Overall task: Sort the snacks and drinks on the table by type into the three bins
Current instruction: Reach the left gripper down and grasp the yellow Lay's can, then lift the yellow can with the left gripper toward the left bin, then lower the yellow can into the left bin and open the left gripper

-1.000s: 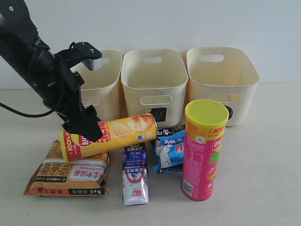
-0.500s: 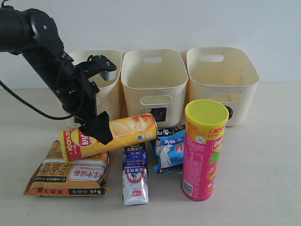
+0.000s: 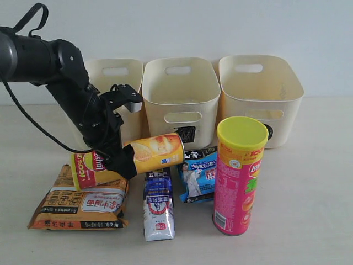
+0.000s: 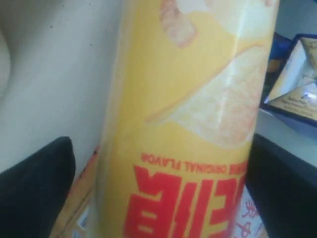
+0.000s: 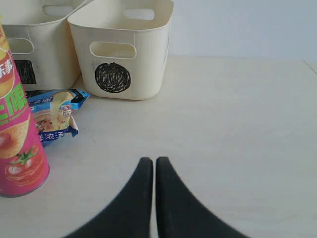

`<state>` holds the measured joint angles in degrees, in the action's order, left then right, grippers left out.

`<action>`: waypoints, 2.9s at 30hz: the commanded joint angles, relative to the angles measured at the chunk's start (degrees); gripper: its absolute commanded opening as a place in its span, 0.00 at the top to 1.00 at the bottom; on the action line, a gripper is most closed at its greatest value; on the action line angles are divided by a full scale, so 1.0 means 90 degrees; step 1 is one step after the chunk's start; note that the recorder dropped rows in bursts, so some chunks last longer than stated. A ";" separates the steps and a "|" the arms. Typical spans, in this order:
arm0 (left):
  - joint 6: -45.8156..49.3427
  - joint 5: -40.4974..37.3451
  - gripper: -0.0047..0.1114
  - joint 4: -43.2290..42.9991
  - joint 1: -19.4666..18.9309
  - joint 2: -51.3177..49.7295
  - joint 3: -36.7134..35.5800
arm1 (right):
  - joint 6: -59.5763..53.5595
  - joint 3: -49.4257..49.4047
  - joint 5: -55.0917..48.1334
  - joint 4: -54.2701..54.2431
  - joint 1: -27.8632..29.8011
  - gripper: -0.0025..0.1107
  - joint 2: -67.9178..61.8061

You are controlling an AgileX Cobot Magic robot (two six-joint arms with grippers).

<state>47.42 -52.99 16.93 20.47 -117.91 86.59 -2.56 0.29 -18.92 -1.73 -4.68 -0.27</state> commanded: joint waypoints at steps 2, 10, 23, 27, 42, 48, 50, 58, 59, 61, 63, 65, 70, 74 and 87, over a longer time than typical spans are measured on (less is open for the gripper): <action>0.0026 0.0098 0.60 -0.0005 0.0026 -0.0011 0.0052 | -0.0005 -0.0032 0.0053 0.0003 0.0011 0.98 0.0030; -0.0162 -0.0139 0.92 -0.0061 0.0026 0.0351 0.0052 | 0.0008 -0.0032 0.0053 0.0003 0.0011 0.98 0.0030; -0.0236 -0.1624 0.92 -0.0189 0.0026 0.1466 0.0470 | 0.0008 -0.0032 0.0053 0.0003 0.0011 0.98 0.0030; -0.0835 -0.1269 0.92 -0.0220 -0.0053 0.1704 0.0708 | 0.0008 -0.0032 0.0053 0.0003 0.0011 0.98 0.0030; -0.3953 0.1944 0.92 -0.1716 -0.0412 0.1524 0.0955 | 0.0008 -0.0032 0.0053 0.0003 0.0011 0.98 0.0030; -0.4211 0.2803 0.92 -0.1716 -0.0704 0.1022 0.1104 | 0.0008 -0.0032 0.0053 0.0003 0.0011 0.98 0.0030; -0.4223 0.2937 0.92 -0.1716 -0.0793 0.0789 0.1261 | 0.0008 -0.0032 0.0053 0.0003 0.0011 0.98 0.0030; -0.4345 0.3069 0.92 -0.1699 -0.0900 -0.0130 0.2116 | 0.0008 -0.0032 0.0053 0.0003 0.0011 0.98 0.0030; -0.4345 0.3104 0.92 -0.1699 -0.0900 -0.0212 0.2212 | 0.0008 -0.0032 0.0053 0.0003 0.0011 0.98 0.0030; -0.4499 0.3197 0.92 -0.1699 -0.0900 -0.0418 0.2391 | 0.0008 -0.0032 0.0053 0.0003 0.0011 0.98 0.0030; -0.4707 0.3226 0.92 -0.1699 -0.0915 -0.0629 0.2569 | 0.0008 -0.0032 0.0053 0.0003 0.0011 0.98 0.0030; -0.4877 0.3226 0.92 -0.1699 -0.0939 -0.0802 0.2689 | 0.0008 -0.0032 0.0053 0.0003 0.0011 0.98 0.0030; -0.4889 0.3226 0.92 -0.1699 -0.0967 -0.1113 0.2827 | 0.0008 -0.0032 0.0065 0.0003 0.0011 0.98 0.0030; -0.4889 0.3239 0.91 -0.1699 -0.0979 -0.1272 0.2827 | 0.0008 -0.0032 0.0065 0.0003 0.0011 0.98 0.0030; -0.4992 0.3310 0.25 -0.1699 -0.1059 -0.1391 0.2827 | 0.0008 -0.0032 0.0054 0.0003 0.0011 0.98 0.0030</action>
<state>3.09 -24.64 1.38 11.19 -130.55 111.65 -2.56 0.29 -18.92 -1.73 -4.68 -0.27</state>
